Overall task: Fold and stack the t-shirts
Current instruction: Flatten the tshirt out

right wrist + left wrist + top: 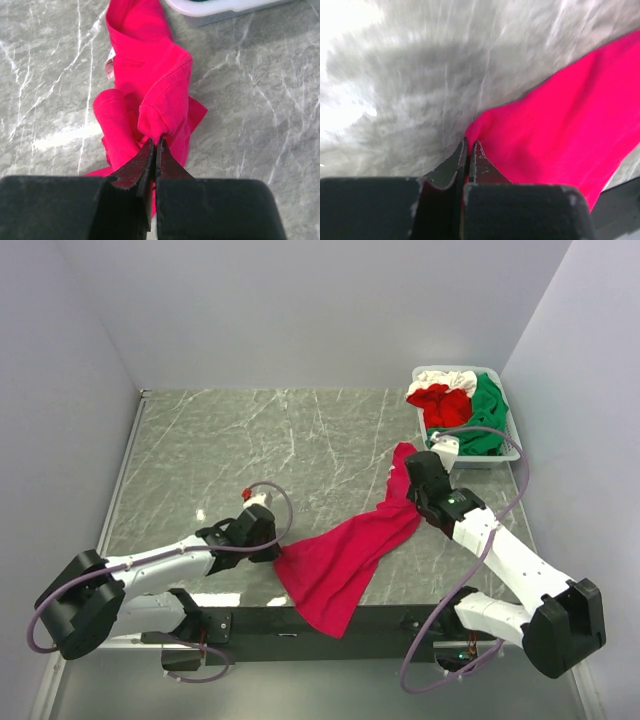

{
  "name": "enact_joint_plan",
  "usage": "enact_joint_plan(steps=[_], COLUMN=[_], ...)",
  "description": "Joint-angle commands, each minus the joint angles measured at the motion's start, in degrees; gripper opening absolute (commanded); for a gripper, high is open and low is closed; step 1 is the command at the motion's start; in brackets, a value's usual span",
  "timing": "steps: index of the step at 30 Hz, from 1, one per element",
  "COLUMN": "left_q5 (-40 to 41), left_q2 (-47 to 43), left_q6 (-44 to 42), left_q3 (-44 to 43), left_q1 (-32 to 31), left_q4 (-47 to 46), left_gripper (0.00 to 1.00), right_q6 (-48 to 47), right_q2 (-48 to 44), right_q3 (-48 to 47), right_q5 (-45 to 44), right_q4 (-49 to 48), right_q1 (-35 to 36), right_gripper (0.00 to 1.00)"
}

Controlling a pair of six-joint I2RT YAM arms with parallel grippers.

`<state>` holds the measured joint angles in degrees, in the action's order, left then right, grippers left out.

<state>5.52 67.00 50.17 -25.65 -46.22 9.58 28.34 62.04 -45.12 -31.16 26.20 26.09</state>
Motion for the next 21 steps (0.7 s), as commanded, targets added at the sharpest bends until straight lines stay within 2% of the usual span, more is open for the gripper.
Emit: enact_joint_plan(steps=[1,5,6,7,11,15,17,21], left_q5=[7.5,15.4,16.9,19.7,25.4,30.6,32.3,30.4], left_q2=[-2.3,-7.0,-7.8,-8.5,-13.1,-15.1,-15.3,-14.7], left_q6=[-3.5,-8.7,-10.8,-11.8,-15.5,-15.5,-14.5,-10.1], left_q3=[-9.0,-20.3,-25.1,-27.2,-34.5,-34.4,-32.2,-25.1], left_q1=[0.3,4.8,7.5,8.8,12.9,13.5,13.9,14.0], left_q4=[5.1,12.6,14.0,16.0,18.8,21.2,22.1,22.9], left_gripper=[0.00,0.00,0.00,0.00,0.00,0.00,0.01,0.00], right_q6=[-2.7,-6.4,-7.1,-8.2,-9.1,-7.8,-5.6,-0.8], right_q2=[1.3,6.0,6.9,8.3,8.3,2.2,0.3,-2.6], right_q3=[-6.6,-18.1,-20.9,-26.2,-33.5,-27.7,-20.7,-7.9], right_q5=[1.2,3.0,3.5,3.7,5.8,8.3,9.4,12.7], right_q4=[-2.8,-2.1,-1.7,-0.4,1.6,0.0,0.1,0.3], right_q1=[-0.5,-0.9,-0.9,-0.9,-0.7,-0.7,-0.5,2.6], right_gripper=[0.00,0.00,0.00,0.00,0.00,0.00,0.00,0.00])
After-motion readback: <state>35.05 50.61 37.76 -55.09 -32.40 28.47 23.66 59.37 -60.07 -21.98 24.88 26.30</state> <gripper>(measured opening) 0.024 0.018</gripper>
